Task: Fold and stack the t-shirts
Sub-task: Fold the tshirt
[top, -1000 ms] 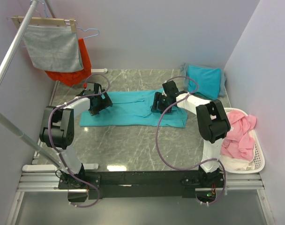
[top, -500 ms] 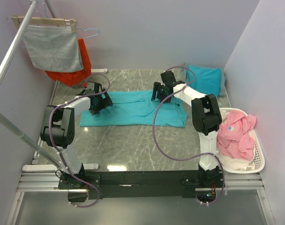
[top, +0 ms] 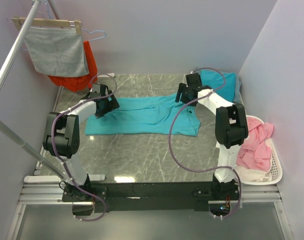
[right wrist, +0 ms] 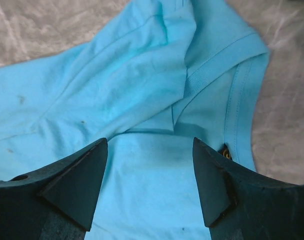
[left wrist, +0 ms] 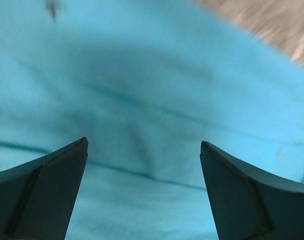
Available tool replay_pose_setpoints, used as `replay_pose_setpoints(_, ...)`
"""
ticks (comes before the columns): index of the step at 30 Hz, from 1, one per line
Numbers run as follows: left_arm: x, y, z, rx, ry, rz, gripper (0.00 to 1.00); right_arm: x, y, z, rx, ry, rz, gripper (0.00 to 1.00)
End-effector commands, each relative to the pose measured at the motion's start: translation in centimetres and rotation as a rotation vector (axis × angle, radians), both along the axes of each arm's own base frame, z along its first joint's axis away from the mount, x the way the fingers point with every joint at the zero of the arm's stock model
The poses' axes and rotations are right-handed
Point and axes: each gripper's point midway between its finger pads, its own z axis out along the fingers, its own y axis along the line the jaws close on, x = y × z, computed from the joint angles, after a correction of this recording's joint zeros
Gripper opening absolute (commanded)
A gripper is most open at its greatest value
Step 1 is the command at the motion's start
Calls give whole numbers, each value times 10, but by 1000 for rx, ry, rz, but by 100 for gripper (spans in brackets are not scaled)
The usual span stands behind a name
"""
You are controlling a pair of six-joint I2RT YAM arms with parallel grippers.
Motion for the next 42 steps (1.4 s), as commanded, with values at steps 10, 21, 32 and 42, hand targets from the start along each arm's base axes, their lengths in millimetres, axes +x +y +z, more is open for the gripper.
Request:
replay_pose_setpoints(10,67,-17,24,-25,-145,-47,99,-1,29,-9,134,19,58,75)
replay_pose_setpoints(21,24,-23,-30,-51,6,-75,99,-7,30,-40,133,120,40,72)
replay_pose_setpoints(32,-110,-64,-72,-91,245,-181,99,21,28,-56,42,215,54,73)
replay_pose_setpoints(42,-258,-135,-70,-222,438,-428,99,56,108,-26,356,187,316,76)
